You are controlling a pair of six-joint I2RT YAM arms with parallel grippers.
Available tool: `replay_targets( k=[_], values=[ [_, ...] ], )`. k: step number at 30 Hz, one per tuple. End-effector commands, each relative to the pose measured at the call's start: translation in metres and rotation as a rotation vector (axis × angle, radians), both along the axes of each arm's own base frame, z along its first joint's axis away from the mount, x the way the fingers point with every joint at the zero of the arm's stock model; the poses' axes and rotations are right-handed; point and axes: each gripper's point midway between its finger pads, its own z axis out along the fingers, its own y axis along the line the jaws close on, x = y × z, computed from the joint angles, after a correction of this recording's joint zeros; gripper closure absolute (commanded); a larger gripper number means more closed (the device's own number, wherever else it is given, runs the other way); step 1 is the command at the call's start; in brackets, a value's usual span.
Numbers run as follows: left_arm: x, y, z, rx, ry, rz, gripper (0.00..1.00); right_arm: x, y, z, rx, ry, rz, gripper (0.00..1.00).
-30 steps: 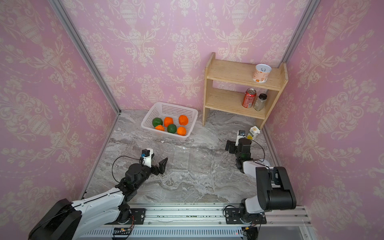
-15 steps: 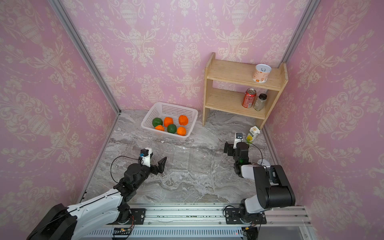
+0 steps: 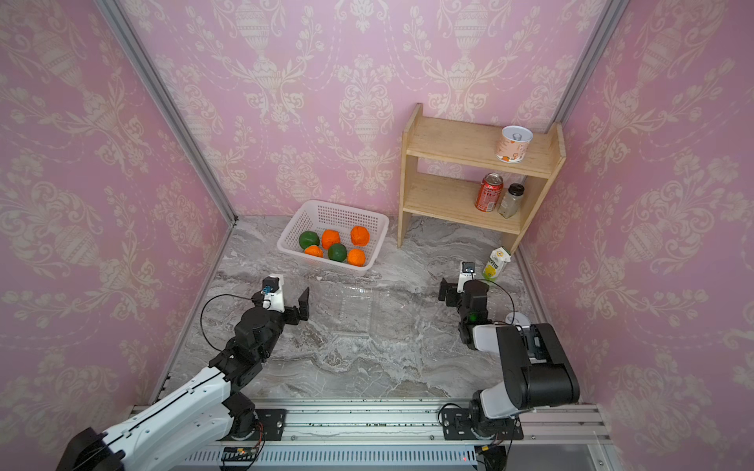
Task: Take oranges out of containers
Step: Reset both arms
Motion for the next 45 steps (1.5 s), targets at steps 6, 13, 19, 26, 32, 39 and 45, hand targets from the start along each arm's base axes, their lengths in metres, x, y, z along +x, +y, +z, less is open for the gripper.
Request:
replay_targets(
  k=[6,13,19,26,32,39,45],
  values=[
    [0.027,0.022,-0.034,0.309,0.042,0.088,0.01,0.000,0.004,0.003,-0.033,-0.021,0.006,0.00],
    [0.034,0.048,-0.071,0.254,0.045,0.146,0.01,0.001,0.004,0.003,-0.033,-0.020,0.007,0.00],
    [0.053,0.055,-0.076,0.275,0.050,0.159,0.01,0.001,0.004,0.003,-0.032,-0.018,0.010,0.00],
    [0.071,0.063,-0.087,0.312,0.074,0.158,0.01,0.001,0.005,0.003,-0.031,-0.016,0.012,0.00],
    [0.067,0.106,-0.088,0.124,0.024,0.269,0.01,0.001,0.005,0.003,-0.028,-0.016,0.011,0.00],
    [0.083,0.111,-0.109,0.058,0.111,0.217,0.01,0.001,0.004,0.003,-0.027,-0.013,0.014,0.00],
    [0.089,0.117,-0.112,0.018,0.151,0.219,0.01,0.001,0.005,0.003,-0.027,-0.014,0.015,0.00]
  ],
)
